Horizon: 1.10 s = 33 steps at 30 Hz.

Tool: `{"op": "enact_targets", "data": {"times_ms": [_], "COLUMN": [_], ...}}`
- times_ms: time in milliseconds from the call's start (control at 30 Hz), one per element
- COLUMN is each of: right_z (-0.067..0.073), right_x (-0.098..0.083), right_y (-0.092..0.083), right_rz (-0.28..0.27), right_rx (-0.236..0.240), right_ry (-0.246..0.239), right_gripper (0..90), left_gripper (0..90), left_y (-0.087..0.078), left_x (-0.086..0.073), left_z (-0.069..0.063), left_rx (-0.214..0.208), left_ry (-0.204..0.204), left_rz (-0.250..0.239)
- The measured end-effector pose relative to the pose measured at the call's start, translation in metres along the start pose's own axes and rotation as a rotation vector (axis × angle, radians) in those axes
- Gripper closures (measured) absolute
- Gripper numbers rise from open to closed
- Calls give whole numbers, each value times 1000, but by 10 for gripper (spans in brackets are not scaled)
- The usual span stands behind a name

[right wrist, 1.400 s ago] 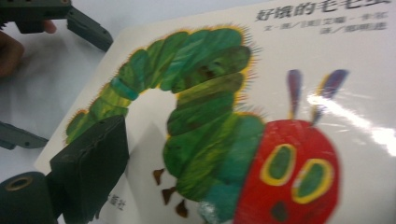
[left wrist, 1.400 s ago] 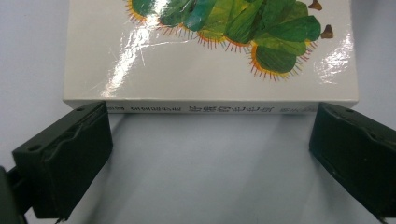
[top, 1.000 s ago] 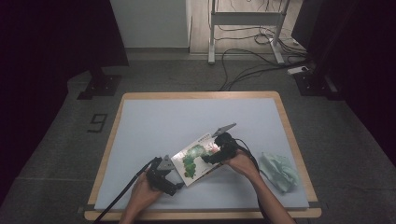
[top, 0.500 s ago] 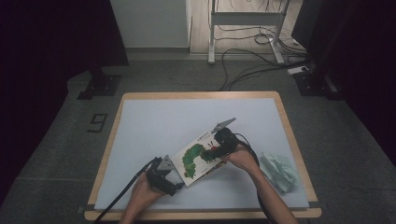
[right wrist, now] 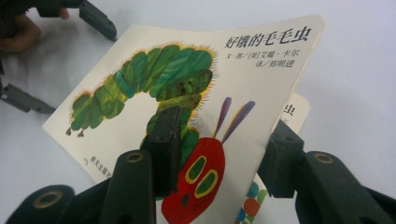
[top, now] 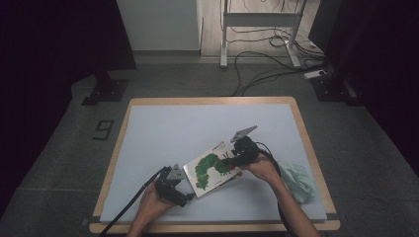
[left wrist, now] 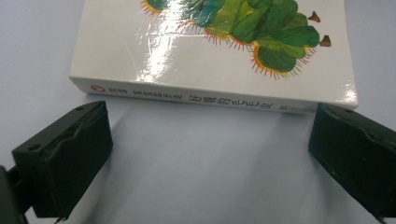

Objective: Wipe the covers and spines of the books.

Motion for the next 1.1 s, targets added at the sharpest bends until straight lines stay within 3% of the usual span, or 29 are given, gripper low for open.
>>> {"op": "enact_targets", "data": {"times_ms": [133, 267, 500, 733, 1100], "right_z": [0, 3, 6, 10, 15], "right_x": [-5, -9, -17, -27, -42], "right_y": [-4, -8, -15, -22, -31], "right_rz": [-6, -3, -9, -25, -4], "right_rx": [10, 5, 6, 24, 24], "right_ry": [-13, -31, -32, -29, -55], "right_gripper": [564, 577, 588, 596, 598], "left_gripper": [0, 8, 18, 19, 29], "left_y": [-1, -3, -5, -1, 5], "left_x": [1, 4, 9, 12, 20], "left_z": [0, 0, -2, -5, -9], "left_rx": [-9, -66, -100, -100, -136], "left_ry": [-23, -55, -78, -67, -54], "left_rz": [-5, -28, -58, -51, -50]}}
Point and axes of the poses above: each handheld gripper's, and its own axes: y roughly forward along the jaws, x roughly out of its top, z roughly to its left, the point moved 5 cm from there along y, roughly forward along the jaws, and after that the axes turned 2 degrees about z, right-handed, at the moved point
